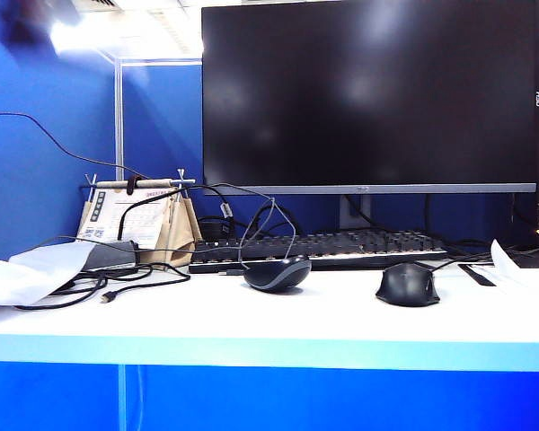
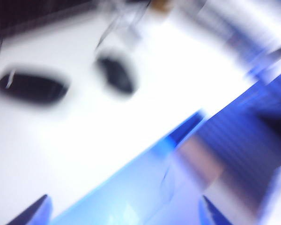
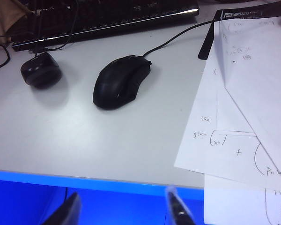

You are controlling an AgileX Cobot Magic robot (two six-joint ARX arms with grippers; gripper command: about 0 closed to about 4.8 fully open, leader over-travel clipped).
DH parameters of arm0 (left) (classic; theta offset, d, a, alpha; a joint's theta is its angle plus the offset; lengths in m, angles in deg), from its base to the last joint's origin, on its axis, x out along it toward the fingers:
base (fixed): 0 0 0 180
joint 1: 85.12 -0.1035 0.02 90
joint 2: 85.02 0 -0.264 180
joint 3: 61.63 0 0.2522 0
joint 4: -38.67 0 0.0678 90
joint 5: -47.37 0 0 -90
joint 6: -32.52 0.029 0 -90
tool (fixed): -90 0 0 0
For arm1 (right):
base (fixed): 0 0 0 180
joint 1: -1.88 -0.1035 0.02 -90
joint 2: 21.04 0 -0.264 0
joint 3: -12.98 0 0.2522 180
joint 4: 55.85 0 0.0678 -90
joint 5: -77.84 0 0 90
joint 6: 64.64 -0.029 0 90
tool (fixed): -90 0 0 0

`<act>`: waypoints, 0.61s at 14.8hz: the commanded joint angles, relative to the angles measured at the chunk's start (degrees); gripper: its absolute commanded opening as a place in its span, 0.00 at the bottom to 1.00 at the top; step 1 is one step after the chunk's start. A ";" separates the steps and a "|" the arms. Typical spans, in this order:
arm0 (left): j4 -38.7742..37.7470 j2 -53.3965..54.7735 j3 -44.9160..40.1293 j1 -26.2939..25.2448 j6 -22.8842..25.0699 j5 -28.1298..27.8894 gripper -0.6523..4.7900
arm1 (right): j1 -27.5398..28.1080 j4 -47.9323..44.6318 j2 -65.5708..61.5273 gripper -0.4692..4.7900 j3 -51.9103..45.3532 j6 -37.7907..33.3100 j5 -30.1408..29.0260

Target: Pick up the kiwi and place it near the upside-down mouse.

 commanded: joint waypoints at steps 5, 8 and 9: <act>6.32 12.70 1.01 0.04 1.07 -2.32 0.86 | 0.07 -1.09 -0.02 0.55 -0.24 -0.63 0.28; 6.69 12.44 1.03 0.04 0.81 -2.67 0.86 | 0.09 -1.55 -0.02 0.55 -0.24 -0.63 0.33; 6.78 12.44 1.03 0.04 0.83 -2.67 0.86 | 0.09 -1.75 -0.02 0.55 -0.24 -0.63 0.31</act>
